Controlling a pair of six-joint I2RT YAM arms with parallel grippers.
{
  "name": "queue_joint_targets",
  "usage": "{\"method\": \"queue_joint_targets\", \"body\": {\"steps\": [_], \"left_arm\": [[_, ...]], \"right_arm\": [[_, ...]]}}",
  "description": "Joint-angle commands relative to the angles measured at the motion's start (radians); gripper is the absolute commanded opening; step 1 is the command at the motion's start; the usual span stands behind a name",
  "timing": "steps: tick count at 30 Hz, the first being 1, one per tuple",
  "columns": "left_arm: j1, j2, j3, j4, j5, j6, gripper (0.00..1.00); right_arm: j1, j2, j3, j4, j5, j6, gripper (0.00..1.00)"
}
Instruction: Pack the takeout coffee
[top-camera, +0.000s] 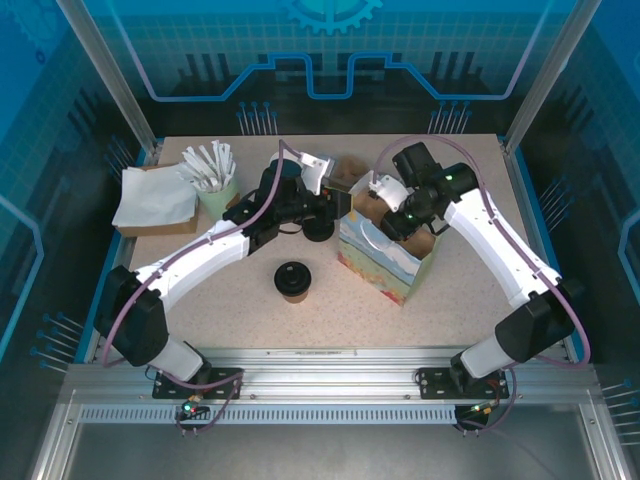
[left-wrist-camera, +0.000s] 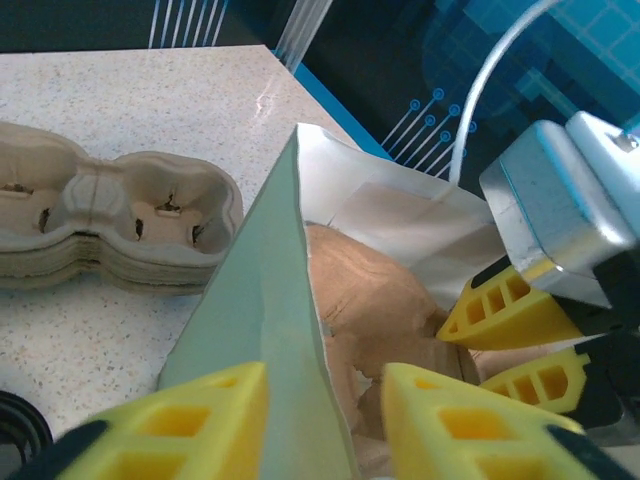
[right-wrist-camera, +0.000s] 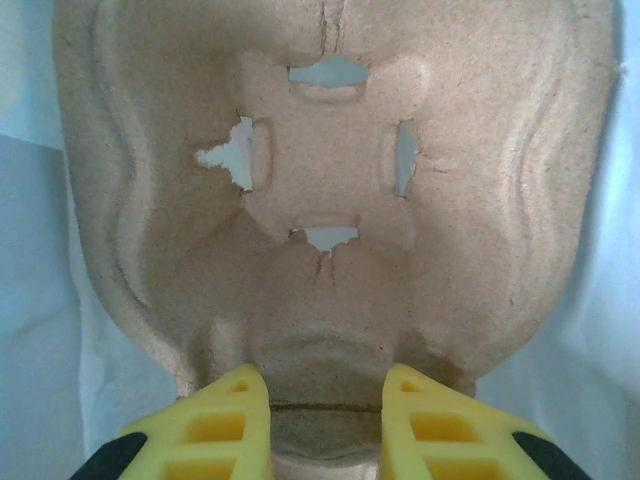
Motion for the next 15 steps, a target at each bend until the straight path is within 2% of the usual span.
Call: {"method": "queue_joint_targets", "body": {"steps": [1, 6, 15], "left_arm": [[-0.005, -0.05, 0.01, -0.037, -0.049, 0.031, 0.45], [-0.001, -0.095, 0.035, -0.09, -0.107, 0.074, 0.57], [0.04, -0.201, 0.031, -0.151, -0.145, 0.054, 0.6]], "right_arm": [[0.013, 0.01, 0.015, -0.018, 0.028, -0.016, 0.24], [0.008, 0.032, -0.017, 0.004, 0.015, -0.054, 0.25], [-0.011, 0.078, -0.061, 0.054, -0.006, -0.087, 0.25]]}}
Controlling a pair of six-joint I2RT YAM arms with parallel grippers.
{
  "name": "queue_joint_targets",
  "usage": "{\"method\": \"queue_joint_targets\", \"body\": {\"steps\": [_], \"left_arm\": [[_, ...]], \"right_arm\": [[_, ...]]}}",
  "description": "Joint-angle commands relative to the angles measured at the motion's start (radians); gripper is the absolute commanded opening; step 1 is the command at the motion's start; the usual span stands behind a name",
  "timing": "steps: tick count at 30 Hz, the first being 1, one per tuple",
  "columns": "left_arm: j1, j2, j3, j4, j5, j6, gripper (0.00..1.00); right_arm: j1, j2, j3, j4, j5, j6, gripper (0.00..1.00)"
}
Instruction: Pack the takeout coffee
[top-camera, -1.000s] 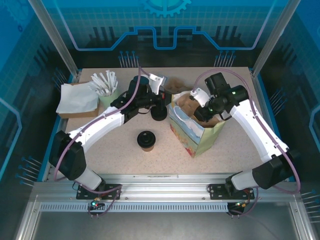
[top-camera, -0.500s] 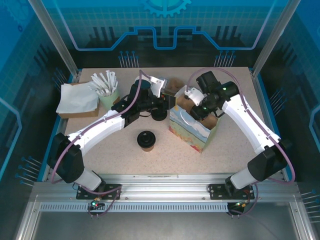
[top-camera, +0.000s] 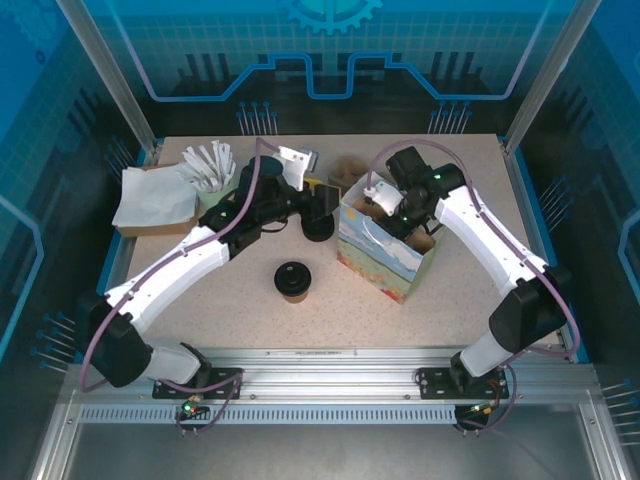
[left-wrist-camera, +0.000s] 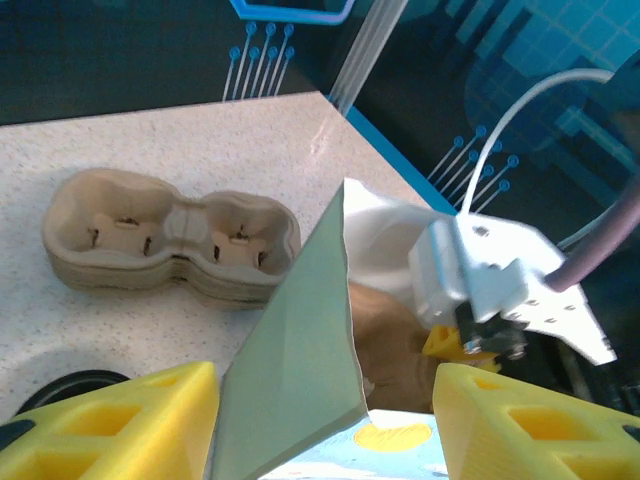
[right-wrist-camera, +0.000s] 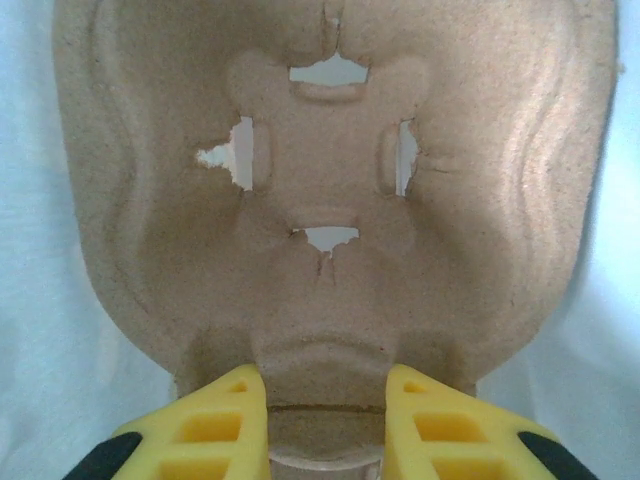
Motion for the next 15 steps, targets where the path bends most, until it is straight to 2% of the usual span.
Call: {"method": "queue_joint_targets", "body": {"steps": [1, 15], "left_arm": [[0.011, -0.067, 0.017, -0.025, -0.028, 0.004, 0.61], [0.013, -0.169, -0.041, -0.064, -0.038, -0.008, 0.62]], "right_arm": [[-0.007, 0.022, -0.024, 0.023, -0.016, -0.028, 0.25], [-0.03, 0.069, -0.205, 0.197, -0.009, -0.072, 0.28]]}}
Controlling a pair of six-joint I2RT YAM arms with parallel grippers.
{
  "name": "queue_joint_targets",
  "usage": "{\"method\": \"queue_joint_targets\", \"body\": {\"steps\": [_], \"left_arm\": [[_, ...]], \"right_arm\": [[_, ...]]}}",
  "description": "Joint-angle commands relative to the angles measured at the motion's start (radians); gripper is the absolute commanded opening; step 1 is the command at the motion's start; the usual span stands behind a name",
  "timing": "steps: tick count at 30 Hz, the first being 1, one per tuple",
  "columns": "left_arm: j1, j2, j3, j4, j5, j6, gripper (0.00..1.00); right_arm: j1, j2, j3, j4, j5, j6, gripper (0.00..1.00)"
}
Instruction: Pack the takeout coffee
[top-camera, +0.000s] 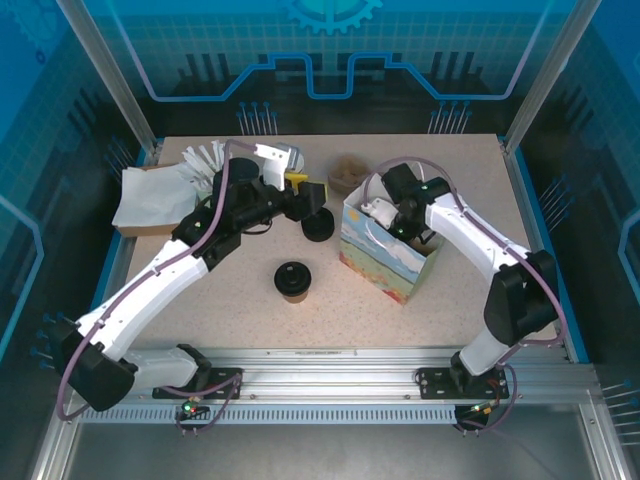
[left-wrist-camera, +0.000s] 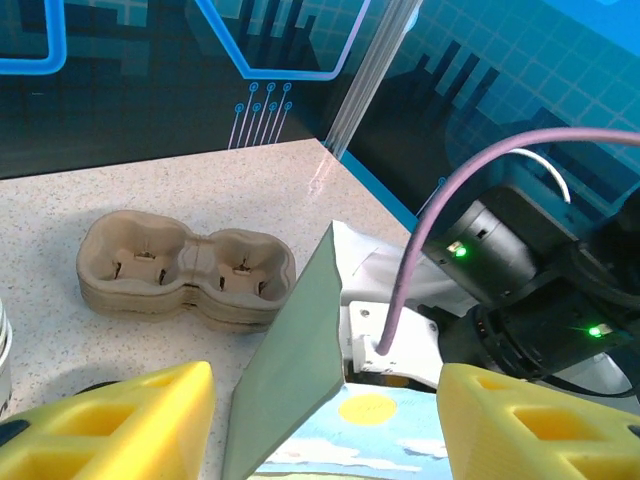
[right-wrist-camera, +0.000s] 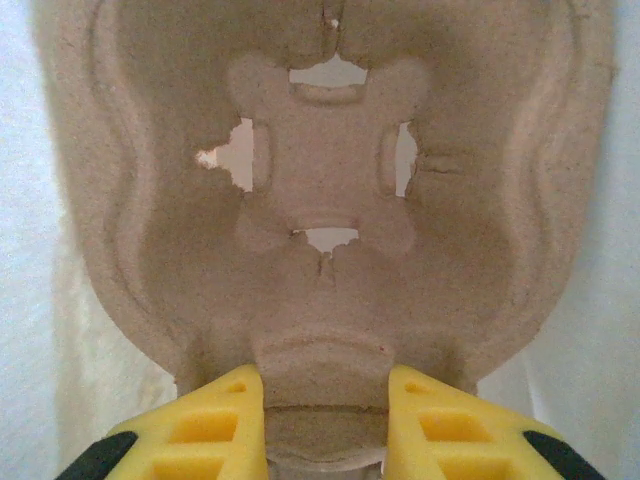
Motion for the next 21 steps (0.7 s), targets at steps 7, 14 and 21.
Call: {"method": "queue_joint_targets", "body": {"steps": [7, 14, 21], "left_arm": [[0.004, -0.065, -0.057, -0.024, -0.033, -0.008, 0.63], [0.004, -0.08, -0.08, -0.021, -0.034, -0.012, 0.63], [0.005, -0.082, -0.095, -0.016, -0.032, -0.015, 0.64]], "right_arm": [[-0.025, 0.07, -0.094, 0.148, 0.007, -0.041, 0.31], [-0.017, 0.095, -0.132, 0.205, 0.021, -0.044, 0.37], [0.015, 0.084, -0.16, 0.238, 0.066, -0.021, 0.47]]}}
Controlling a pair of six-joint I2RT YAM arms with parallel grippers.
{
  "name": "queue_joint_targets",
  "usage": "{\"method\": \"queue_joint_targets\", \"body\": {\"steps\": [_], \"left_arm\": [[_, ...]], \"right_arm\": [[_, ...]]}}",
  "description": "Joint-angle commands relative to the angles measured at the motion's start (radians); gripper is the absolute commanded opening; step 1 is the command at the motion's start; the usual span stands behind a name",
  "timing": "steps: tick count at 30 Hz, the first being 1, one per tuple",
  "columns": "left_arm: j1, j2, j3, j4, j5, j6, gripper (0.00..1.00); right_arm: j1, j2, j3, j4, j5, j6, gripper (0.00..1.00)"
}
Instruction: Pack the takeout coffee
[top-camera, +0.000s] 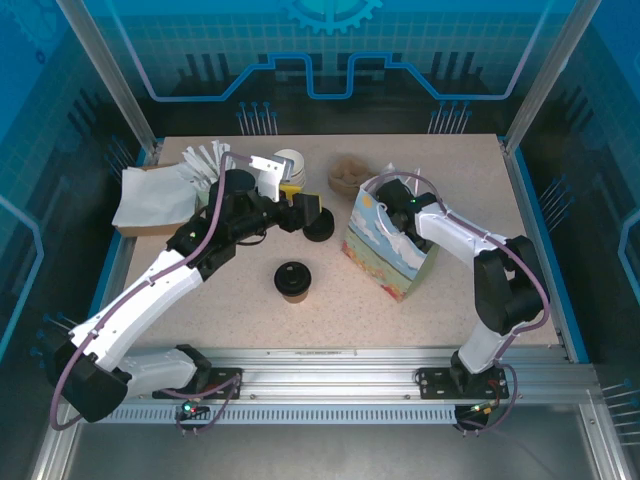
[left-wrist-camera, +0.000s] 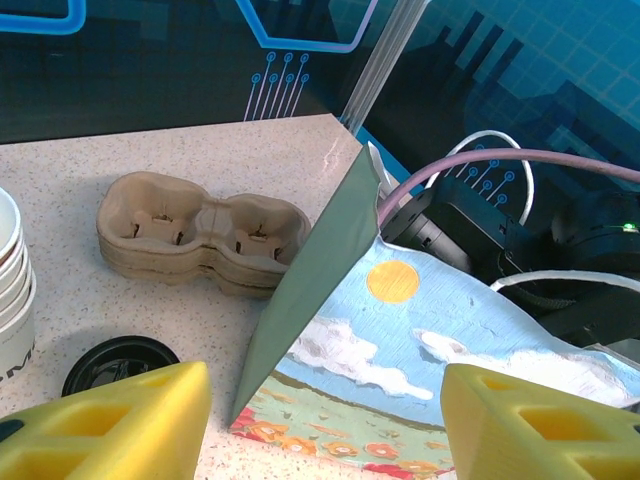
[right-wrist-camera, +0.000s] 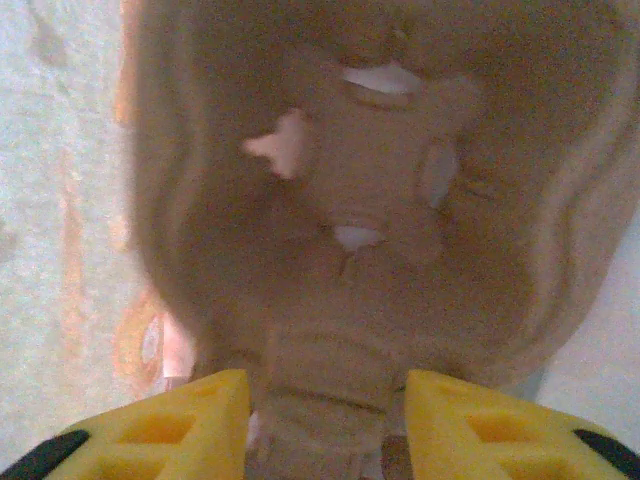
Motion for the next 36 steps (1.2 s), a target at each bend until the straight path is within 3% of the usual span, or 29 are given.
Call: {"method": "queue_joint_targets", "body": {"steps": [1, 10, 15, 36], "left_arm": [[0.005, -0.024, -0.017, 0.005, -0.015, -0.014, 0.64], [0.004, -0.038, -0.032, 0.004, -0.02, -0.007, 0.64], [0.005, -0.038, -0.034, -0.002, -0.027, -0.004, 0.64], [0.014, -0.038, -0.06, -0.001, -0.038, 0.003, 0.68]], "right_arm": [[0.015, 0.004, -0.015, 0.019, 0.023, 0.014, 0.48], [0.018, -0.056, 0.042, -0.037, 0.034, 0.033, 0.66], [0.017, -0.094, 0.082, -0.089, 0.026, 0.039, 0.7], [0.015, -0.243, 0.291, -0.209, -0.02, 0.071, 0.74]]}}
